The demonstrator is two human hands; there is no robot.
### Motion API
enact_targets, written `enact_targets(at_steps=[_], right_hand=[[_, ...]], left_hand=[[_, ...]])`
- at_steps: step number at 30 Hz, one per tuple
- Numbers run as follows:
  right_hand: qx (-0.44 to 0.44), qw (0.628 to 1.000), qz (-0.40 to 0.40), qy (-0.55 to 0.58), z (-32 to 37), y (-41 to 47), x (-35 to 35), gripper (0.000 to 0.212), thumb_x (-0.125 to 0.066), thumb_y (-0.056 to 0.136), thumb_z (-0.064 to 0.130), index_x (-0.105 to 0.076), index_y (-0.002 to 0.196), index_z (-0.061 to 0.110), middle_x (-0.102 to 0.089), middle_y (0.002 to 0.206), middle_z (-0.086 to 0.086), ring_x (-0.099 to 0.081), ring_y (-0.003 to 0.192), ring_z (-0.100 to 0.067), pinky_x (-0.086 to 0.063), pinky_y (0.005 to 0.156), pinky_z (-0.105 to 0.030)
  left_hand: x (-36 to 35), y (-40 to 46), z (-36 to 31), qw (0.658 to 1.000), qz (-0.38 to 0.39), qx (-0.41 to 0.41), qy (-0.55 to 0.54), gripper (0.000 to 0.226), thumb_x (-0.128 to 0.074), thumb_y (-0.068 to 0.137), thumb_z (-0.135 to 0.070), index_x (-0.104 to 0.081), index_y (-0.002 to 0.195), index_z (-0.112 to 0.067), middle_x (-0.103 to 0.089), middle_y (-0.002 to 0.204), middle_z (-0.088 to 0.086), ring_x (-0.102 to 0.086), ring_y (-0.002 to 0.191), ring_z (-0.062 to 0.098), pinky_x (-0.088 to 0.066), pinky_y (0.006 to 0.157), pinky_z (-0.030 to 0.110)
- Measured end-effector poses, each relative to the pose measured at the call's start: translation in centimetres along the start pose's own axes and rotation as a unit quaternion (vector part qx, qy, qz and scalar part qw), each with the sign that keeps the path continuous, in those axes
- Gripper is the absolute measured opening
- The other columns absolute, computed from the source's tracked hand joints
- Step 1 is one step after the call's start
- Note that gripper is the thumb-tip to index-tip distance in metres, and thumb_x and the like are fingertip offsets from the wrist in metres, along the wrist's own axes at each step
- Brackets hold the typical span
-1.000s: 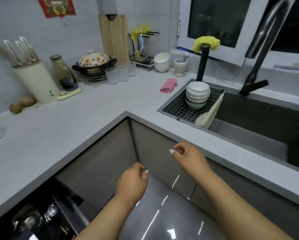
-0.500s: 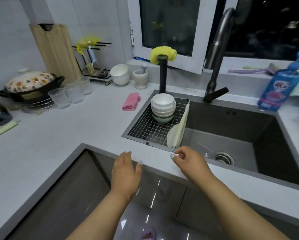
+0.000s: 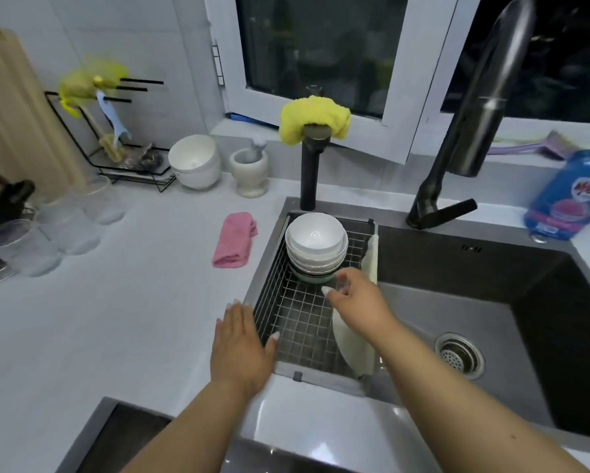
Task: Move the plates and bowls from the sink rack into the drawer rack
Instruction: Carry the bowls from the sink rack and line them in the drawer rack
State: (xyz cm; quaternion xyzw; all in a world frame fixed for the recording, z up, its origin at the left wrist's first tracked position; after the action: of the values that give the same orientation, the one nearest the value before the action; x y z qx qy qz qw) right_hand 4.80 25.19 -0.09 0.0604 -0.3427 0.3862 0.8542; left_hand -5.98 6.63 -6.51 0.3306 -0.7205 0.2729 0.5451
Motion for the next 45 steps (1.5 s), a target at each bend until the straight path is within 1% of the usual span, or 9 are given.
enact_targets(at_steps=[4, 12, 16, 23, 31, 35, 40, 43, 45], right_hand=[[-0.006, 1.000, -0.011, -0.023, 0.8, 4.9, -1.0, 0.045, -0.056, 0.091, 0.037, -0.041, 0.132, 0.024, -0.063, 0.076, 0.002, -0.060, 0.068, -0.013, -0.046, 0.059, -0.027], [-0.043, 0.987, -0.012, -0.155, 1.1, 11.3, -2.3, 0.038, -0.050, 0.092, 0.032, -0.052, 0.129, 0.024, -0.066, 0.112, -0.007, -0.061, 0.099, -0.027, -0.049, 0.074, -0.031], [-0.040, 0.976, 0.000, -0.213, 1.4, 11.7, -2.8, 0.025, -0.050, 0.094, 0.032, -0.063, 0.109, 0.017, -0.068, 0.102, -0.009, -0.061, 0.096, -0.030, -0.047, 0.071, -0.031], [0.012, 0.980, -0.066, -0.189, 2.7, 10.8, -1.7, 0.016, -0.041, 0.096, 0.015, -0.051, 0.105, 0.007, -0.054, 0.081, -0.011, -0.054, 0.081, -0.032, -0.033, 0.062, -0.031], [0.071, 0.983, -0.163, -0.043, 5.3, 6.3, 2.3, 0.012, -0.049, 0.095, 0.023, -0.045, 0.088, 0.014, -0.052, 0.069, 0.000, -0.049, 0.065, -0.020, -0.033, 0.049, -0.026], [0.064, 0.982, -0.175, 0.014, 5.3, 3.0, 3.7, 0.020, -0.060, 0.089, 0.027, -0.051, 0.084, 0.009, -0.057, 0.069, -0.003, -0.048, 0.062, -0.014, -0.038, 0.053, -0.025], [0.053, 0.986, -0.148, 0.061, 3.8, -1.7, 4.3, 0.026, -0.068, 0.082, 0.033, -0.055, 0.079, 0.011, -0.065, 0.073, -0.008, -0.056, 0.064, -0.019, -0.046, 0.056, -0.029], [0.059, 0.988, -0.125, 0.070, 3.0, -4.7, 4.4, 0.030, -0.072, 0.078, 0.039, -0.057, 0.078, 0.013, -0.059, 0.067, 0.002, -0.050, 0.061, -0.007, -0.041, 0.054, -0.015], [0.070, 0.990, -0.107, 0.059, 2.9, -6.6, 4.4, 0.032, -0.074, 0.076, 0.042, -0.057, 0.077, 0.015, -0.056, 0.065, 0.008, -0.048, 0.060, -0.003, -0.036, 0.049, -0.009]], left_hand=[[-0.4, 1.3, -0.3, 0.998, -0.017, -0.034, 0.047, 0.086, -0.006, 0.088, -0.066, 0.012, 0.150, -0.010, 0.012, 0.159, 0.011, 0.017, 0.145, 0.023, 0.012, 0.117, 0.039], [-1.3, 2.1, 0.0, 0.998, -0.002, -0.035, 0.052, 0.083, -0.014, 0.090, -0.064, -0.021, 0.149, -0.005, -0.021, 0.156, 0.015, -0.013, 0.146, 0.029, -0.009, 0.113, 0.046], [-1.5, 2.2, 0.1, 0.998, 0.002, -0.036, 0.057, 0.084, -0.013, 0.090, -0.063, -0.024, 0.148, -0.004, -0.025, 0.154, 0.016, -0.017, 0.145, 0.029, -0.012, 0.112, 0.047], [-1.5, 2.3, 0.1, 0.998, 0.000, -0.044, 0.053, 0.082, -0.016, 0.090, -0.062, -0.030, 0.145, -0.002, -0.031, 0.152, 0.018, -0.023, 0.143, 0.031, -0.014, 0.111, 0.048], [-1.1, 1.9, 0.0, 0.997, 0.021, -0.036, 0.058, 0.085, -0.002, 0.084, -0.061, 0.007, 0.151, -0.010, 0.009, 0.159, 0.010, 0.016, 0.146, 0.022, 0.011, 0.118, 0.041], [-1.1, 2.0, 0.3, 0.996, 0.044, -0.028, 0.067, 0.091, 0.003, 0.078, -0.064, 0.010, 0.150, -0.010, 0.012, 0.159, 0.010, 0.018, 0.145, 0.021, 0.013, 0.117, 0.040], [-0.4, 3.3, 1.4, 0.980, 0.106, 0.029, -0.163, 0.070, -0.037, 0.093, -0.057, -0.026, 0.149, -0.016, -0.017, 0.158, 0.006, -0.011, 0.147, 0.019, -0.003, 0.120, 0.039], [2.3, 2.2, 1.3, 0.912, 0.101, 0.118, -0.379, 0.040, -0.040, 0.098, -0.038, -0.067, 0.104, -0.010, -0.065, 0.116, 0.013, -0.058, 0.112, 0.028, -0.042, 0.101, 0.044], [4.7, 0.5, 0.7, 0.875, 0.045, 0.157, -0.456, 0.039, -0.038, 0.101, -0.034, -0.065, 0.095, -0.006, -0.066, 0.102, 0.014, -0.060, 0.101, 0.030, -0.046, 0.090, 0.039]])
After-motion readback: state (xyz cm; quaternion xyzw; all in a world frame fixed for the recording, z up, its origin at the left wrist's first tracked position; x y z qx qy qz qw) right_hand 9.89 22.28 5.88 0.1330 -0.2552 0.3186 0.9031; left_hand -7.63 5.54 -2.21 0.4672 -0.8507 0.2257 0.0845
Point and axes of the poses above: each hand's wrist, its own y-axis towards the middle knuckle, its own x-axis out of the back of the hand, z = x × y, the point moved 10 cm from there along y, towards the middle knuckle
